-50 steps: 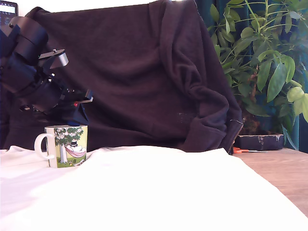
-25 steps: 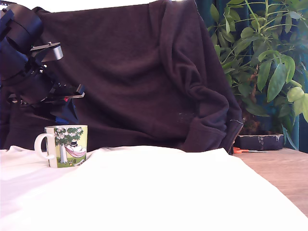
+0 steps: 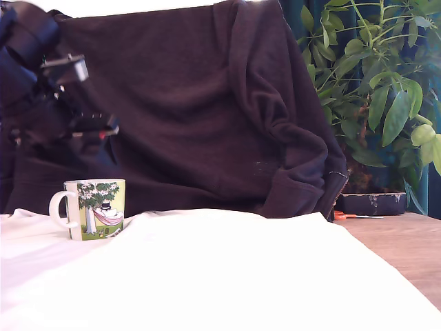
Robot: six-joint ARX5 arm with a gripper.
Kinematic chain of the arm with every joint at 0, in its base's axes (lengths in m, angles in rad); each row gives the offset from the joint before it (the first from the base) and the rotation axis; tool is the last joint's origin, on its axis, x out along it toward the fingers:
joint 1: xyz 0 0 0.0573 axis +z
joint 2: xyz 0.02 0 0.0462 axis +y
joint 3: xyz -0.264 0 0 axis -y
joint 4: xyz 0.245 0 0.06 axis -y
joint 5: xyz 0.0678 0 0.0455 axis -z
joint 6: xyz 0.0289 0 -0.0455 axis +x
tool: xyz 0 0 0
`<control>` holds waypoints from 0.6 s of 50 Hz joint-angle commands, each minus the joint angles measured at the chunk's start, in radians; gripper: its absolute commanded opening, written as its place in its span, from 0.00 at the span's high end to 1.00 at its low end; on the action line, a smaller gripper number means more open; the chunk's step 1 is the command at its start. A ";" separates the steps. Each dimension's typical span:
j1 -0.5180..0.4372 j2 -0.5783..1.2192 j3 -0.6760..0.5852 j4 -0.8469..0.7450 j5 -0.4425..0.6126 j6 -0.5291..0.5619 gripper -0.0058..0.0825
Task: Pick the blue coffee capsule and place it inside the green coffee cup
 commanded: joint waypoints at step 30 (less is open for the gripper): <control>0.056 -0.392 -0.017 -0.247 0.000 0.005 0.95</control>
